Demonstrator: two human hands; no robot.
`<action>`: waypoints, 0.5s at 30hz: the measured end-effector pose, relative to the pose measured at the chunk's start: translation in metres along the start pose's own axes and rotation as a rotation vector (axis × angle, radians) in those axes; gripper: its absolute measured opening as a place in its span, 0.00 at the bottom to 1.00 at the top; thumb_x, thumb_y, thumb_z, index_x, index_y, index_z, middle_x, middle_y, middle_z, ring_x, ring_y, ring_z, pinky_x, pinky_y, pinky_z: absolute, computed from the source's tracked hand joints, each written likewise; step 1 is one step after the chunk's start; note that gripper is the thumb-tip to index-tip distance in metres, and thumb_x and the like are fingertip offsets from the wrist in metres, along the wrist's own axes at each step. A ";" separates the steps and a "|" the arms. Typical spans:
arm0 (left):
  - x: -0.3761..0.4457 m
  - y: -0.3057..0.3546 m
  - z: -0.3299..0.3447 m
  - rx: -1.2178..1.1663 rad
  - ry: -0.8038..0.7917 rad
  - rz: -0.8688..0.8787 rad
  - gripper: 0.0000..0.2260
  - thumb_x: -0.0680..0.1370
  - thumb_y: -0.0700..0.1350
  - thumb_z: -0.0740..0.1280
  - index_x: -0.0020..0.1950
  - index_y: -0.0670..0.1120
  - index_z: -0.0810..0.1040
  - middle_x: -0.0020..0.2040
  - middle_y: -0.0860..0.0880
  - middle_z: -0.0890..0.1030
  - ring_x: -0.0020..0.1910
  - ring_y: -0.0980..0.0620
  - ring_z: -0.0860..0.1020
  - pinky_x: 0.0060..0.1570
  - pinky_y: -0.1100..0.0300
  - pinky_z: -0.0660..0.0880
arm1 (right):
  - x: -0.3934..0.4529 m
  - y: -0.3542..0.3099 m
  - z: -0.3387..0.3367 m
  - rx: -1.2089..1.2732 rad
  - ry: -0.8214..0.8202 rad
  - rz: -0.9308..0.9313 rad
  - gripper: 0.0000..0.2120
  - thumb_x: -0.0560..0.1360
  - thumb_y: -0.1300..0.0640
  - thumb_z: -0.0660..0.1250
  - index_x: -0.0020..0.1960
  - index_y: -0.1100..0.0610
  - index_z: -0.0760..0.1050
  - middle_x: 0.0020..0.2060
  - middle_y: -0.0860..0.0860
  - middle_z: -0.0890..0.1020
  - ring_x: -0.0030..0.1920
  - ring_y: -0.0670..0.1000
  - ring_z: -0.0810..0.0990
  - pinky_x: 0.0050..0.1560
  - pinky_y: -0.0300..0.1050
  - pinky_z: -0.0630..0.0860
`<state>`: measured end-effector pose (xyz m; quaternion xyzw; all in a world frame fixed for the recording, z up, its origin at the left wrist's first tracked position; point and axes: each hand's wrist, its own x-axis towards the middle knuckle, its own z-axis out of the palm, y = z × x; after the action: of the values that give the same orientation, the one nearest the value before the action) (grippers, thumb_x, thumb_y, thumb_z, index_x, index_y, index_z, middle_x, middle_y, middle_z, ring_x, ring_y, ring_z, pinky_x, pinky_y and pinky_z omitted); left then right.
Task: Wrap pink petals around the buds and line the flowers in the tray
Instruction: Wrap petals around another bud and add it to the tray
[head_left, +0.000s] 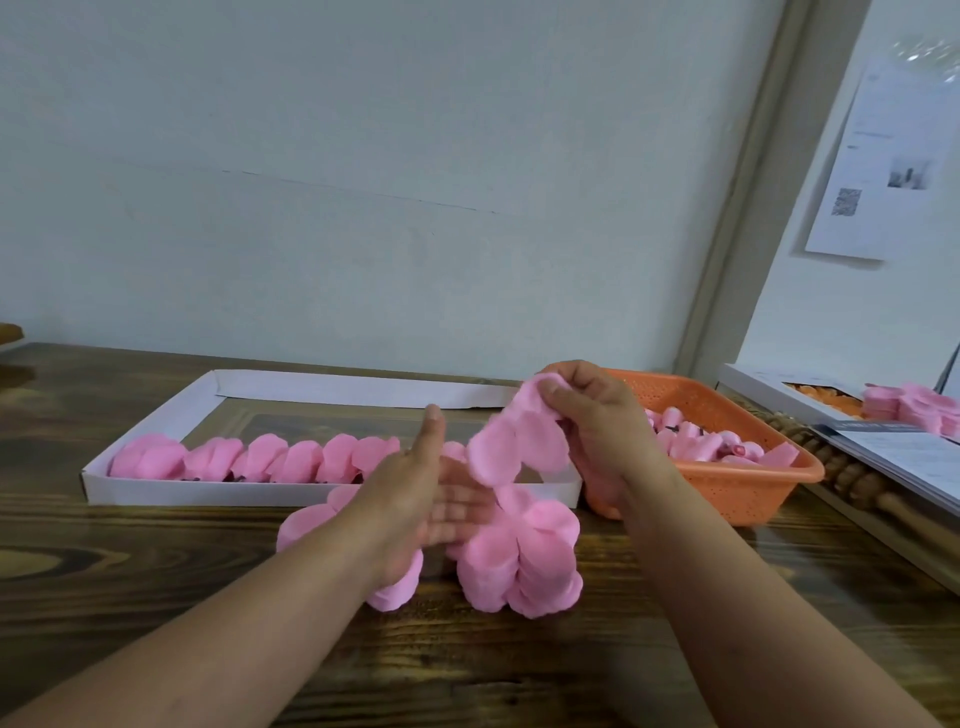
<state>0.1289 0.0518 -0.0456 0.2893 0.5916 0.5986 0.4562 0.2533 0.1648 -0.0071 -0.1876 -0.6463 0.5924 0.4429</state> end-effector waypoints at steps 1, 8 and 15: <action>-0.002 0.000 0.001 -0.066 -0.101 -0.041 0.40 0.72 0.71 0.49 0.52 0.37 0.80 0.46 0.41 0.85 0.45 0.45 0.85 0.42 0.55 0.80 | 0.000 -0.002 0.001 0.057 0.006 0.001 0.12 0.78 0.67 0.60 0.40 0.58 0.77 0.31 0.50 0.80 0.32 0.49 0.76 0.33 0.42 0.72; -0.004 0.000 0.013 -0.438 -0.428 0.085 0.42 0.65 0.75 0.53 0.68 0.48 0.74 0.63 0.47 0.79 0.65 0.52 0.75 0.68 0.50 0.66 | -0.005 -0.002 0.007 -0.085 0.068 -0.027 0.10 0.74 0.72 0.62 0.40 0.61 0.78 0.31 0.53 0.80 0.31 0.48 0.79 0.29 0.40 0.76; -0.001 0.001 0.017 -0.590 -0.351 0.156 0.29 0.75 0.60 0.60 0.67 0.40 0.74 0.63 0.39 0.79 0.64 0.44 0.76 0.67 0.50 0.67 | -0.010 0.000 0.004 -0.375 0.059 -0.110 0.13 0.73 0.73 0.61 0.38 0.59 0.76 0.28 0.55 0.79 0.22 0.45 0.75 0.24 0.37 0.72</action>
<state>0.1440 0.0583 -0.0423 0.2876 0.2821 0.7179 0.5678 0.2553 0.1551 -0.0105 -0.2485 -0.7413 0.4309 0.4506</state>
